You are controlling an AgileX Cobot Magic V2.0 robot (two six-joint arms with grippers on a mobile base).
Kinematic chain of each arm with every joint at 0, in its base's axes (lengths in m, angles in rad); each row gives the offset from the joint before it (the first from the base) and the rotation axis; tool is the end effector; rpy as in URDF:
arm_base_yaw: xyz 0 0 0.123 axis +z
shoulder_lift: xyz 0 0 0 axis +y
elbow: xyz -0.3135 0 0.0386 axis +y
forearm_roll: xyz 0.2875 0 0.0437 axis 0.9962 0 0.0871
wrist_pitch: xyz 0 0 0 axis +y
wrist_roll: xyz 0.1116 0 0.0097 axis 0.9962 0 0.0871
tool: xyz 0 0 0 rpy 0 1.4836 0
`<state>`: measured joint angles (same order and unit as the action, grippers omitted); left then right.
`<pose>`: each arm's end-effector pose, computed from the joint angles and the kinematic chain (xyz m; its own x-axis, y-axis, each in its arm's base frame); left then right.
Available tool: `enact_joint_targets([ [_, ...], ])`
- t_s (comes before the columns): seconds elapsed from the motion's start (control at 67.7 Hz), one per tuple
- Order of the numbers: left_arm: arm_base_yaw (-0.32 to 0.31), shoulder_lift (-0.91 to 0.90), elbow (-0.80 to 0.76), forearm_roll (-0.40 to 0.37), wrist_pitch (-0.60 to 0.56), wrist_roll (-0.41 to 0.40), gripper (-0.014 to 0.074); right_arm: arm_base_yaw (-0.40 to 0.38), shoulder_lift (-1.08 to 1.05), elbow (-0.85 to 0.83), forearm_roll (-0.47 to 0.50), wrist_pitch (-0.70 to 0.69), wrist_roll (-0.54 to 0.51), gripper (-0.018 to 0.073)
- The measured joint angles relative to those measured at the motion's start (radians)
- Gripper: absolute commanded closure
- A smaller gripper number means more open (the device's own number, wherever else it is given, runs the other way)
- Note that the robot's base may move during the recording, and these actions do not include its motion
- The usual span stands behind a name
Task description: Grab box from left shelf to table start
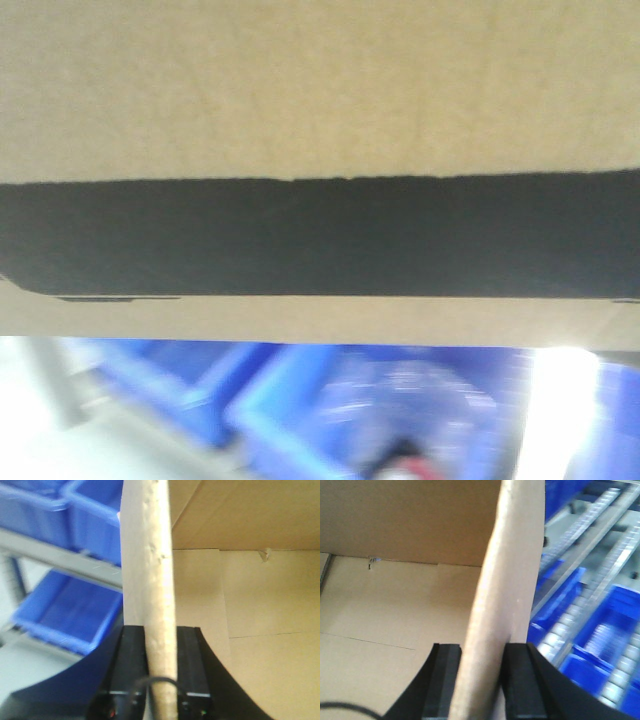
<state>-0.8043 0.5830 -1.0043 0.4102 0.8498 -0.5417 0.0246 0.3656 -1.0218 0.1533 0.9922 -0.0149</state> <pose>0.0978 -0.0532 0.4538 -0.3234 -0.0206 -0.9460 0.4192 0.8932 -0.1627 0.0296 0.0151 0.4543 -0.2506 0.0626 -0.9661 -0.1314 0.9865 0.0980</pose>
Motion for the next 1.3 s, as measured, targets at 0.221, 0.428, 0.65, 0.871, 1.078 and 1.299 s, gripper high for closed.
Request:
enact_joint_targets([
  [0.221,0.000,0.000,0.000,0.000,0.000,0.000,0.0688,0.000,0.000,0.000,0.000,0.000,0.000,0.0503],
  [0.428,0.000,0.000,0.000,0.000,0.000,0.000,0.0688,0.000,0.000,0.000,0.000,0.000,0.000,0.0503],
  [0.65,0.000,0.000,0.000,0.000,0.000,0.000,0.0688,0.000,0.000,0.000,0.000,0.000,0.000,0.0503],
  [0.871,0.000,0.000,0.000,0.000,0.000,0.000,0.0688,0.000,0.000,0.000,0.000,0.000,0.000,0.0503],
  [1.078,0.000,0.000,0.000,0.000,0.002,0.000,0.0688,0.000,0.000,0.000,0.000,0.000,0.000,0.0503],
  [1.299,0.000,-0.001,0.000,0.000,0.002,0.000,0.0688,0.000,0.000,0.000,0.000,0.001,0.000,0.0503],
])
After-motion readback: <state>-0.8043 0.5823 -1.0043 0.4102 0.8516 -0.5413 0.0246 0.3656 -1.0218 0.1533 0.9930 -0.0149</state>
